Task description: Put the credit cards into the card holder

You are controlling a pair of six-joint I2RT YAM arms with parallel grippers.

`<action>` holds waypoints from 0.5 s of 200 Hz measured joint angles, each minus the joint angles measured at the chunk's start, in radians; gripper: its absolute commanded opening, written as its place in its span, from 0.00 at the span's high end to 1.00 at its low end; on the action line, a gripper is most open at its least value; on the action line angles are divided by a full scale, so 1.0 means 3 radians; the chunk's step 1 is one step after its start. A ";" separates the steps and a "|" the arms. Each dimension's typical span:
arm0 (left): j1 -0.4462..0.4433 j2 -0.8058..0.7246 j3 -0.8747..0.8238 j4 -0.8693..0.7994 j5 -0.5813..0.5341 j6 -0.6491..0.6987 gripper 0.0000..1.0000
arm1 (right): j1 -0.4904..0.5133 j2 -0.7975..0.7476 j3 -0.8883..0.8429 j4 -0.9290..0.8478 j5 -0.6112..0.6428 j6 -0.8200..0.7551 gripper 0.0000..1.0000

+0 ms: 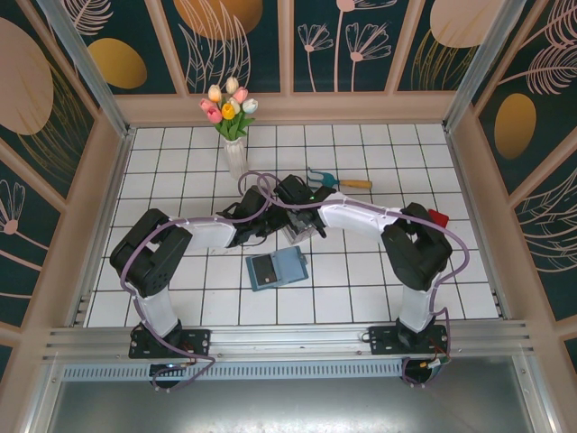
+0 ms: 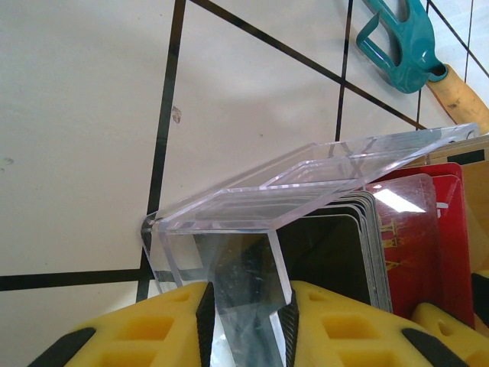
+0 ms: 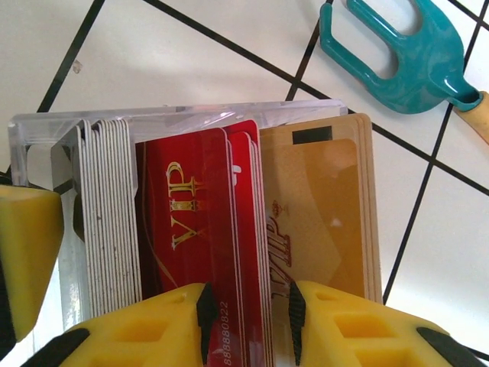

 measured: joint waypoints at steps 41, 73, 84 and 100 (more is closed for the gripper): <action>0.0000 0.0000 0.0000 -0.0001 0.0000 0.0006 0.69 | 0.0004 0.0001 0.0031 0.0014 0.0005 0.0018 0.74; 0.0000 0.0000 0.0000 0.0000 0.0000 0.0006 0.69 | 0.0006 0.0001 0.0036 -0.0004 0.0118 0.0014 0.72; 0.0000 0.0000 0.0000 0.0000 -0.0001 0.0006 0.69 | 0.0010 0.0001 0.0036 -0.0005 0.0136 0.0014 0.72; 0.0000 0.0000 0.0000 0.0000 -0.0001 0.0006 0.69 | 0.0019 0.0001 0.0036 -0.0005 0.0159 0.0014 0.72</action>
